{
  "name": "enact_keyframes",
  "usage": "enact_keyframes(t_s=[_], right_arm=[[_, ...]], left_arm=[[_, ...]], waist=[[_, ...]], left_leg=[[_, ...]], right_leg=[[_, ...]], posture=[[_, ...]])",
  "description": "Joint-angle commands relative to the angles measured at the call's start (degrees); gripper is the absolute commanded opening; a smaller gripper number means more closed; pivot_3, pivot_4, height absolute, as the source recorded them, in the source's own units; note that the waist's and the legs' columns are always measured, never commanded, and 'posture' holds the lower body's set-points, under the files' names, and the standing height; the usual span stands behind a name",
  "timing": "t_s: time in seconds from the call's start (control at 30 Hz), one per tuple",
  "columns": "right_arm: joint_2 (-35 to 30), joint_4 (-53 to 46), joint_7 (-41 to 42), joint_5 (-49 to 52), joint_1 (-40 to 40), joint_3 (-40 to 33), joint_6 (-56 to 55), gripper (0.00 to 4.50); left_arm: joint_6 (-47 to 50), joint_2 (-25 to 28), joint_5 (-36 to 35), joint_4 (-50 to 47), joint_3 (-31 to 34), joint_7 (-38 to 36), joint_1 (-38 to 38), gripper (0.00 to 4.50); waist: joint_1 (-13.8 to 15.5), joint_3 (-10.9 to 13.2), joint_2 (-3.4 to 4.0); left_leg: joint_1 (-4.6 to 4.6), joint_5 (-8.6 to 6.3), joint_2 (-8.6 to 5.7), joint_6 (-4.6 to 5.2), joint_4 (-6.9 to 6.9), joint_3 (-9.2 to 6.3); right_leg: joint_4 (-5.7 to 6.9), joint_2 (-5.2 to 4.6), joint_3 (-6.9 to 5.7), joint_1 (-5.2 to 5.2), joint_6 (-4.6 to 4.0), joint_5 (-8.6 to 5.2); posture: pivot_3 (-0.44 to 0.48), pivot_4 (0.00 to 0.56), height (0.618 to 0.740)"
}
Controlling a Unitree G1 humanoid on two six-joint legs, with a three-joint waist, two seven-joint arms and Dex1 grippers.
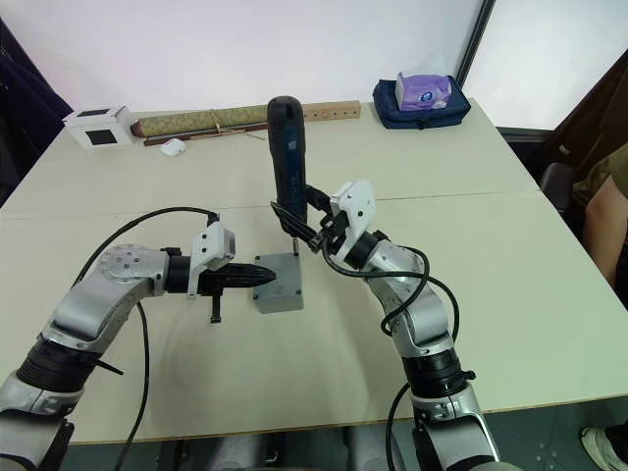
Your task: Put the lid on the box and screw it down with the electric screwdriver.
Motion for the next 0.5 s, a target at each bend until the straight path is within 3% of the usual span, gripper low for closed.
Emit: enact_keyframes(t_s=[0.03, 0.27, 0.5], right_arm=[[0.09, -2.0, 0.14, -0.23, -0.59, -0.07, -2.97, 1.86], [-0.52, -0.67, 1.22, -1.89, 0.55, 1.15, -4.85, 1.86], [-2.72, 2.04, 1.36, -3.44, 1.97, 3.79, 0.05, 1.86]], left_arm=[[0.38, 0.33, 1.2, 0.35, -0.69, -0.17, 0.27, 0.0], [0.48, 0.46, 1.32, 0.2, -0.89, -0.3, 0.48, 0.0], [0.37, 0.34, 1.88, 0.39, -1.23, -0.31, 0.87, 0.0]], waist=[[0.0, 0.0, 0.0], [0.0, 0.0, 0.0], [0.0, -0.05, -0.03]], left_leg=[[0.0, 0.0, 0.0, 0.0, 0.0, 0.0], [0.0, 0.0, 0.0, 0.0, 0.0, 0.0], [0.25, 0.0, 0.0, 0.0, 0.0, 0.0]], right_leg=[[0.0, 0.0, 0.0, 0.0, 0.0, 0.0], [0.0, 0.0, 0.0, 0.0, 0.0, 0.0], [-0.01, 0.0, 0.0, 0.28, -0.01, -0.01]], posture=[[0.0, 0.15, 0.74], [0.0, 0.15, 0.74], [0.0, 0.15, 0.74]])
